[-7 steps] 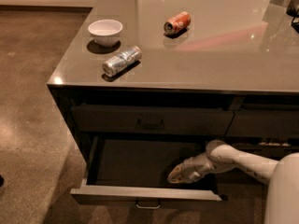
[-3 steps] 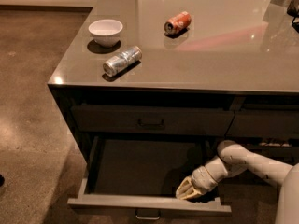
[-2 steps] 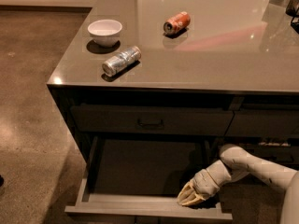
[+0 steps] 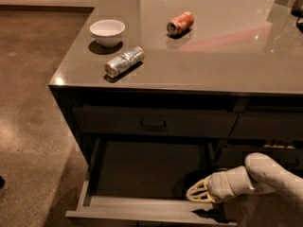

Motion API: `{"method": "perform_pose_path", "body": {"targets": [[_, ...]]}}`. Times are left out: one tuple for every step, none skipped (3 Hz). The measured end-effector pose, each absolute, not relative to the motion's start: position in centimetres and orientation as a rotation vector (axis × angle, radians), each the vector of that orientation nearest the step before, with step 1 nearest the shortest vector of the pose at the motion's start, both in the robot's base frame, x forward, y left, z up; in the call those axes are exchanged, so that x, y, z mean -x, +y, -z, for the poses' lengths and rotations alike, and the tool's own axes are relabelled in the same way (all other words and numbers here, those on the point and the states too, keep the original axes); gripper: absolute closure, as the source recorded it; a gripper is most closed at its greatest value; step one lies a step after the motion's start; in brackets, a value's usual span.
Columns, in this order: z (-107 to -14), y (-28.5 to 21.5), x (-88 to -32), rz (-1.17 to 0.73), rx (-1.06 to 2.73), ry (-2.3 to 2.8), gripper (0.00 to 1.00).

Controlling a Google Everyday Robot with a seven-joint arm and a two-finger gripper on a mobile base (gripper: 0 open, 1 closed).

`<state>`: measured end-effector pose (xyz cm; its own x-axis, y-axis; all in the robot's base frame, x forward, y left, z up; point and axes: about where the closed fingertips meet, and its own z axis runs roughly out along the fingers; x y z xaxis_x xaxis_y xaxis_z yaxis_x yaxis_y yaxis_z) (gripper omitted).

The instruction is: Open middle drawer

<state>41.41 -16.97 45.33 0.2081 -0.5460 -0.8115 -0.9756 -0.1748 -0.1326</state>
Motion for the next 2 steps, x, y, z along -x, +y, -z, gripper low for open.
{"method": "perform_pose_path", "body": {"targets": [[-47.99,-18.63,-42.59,-0.587,1.682,1.465,1.00],[-47.57,-19.47,-43.40,-0.535,1.656,1.496,0.74]]}}
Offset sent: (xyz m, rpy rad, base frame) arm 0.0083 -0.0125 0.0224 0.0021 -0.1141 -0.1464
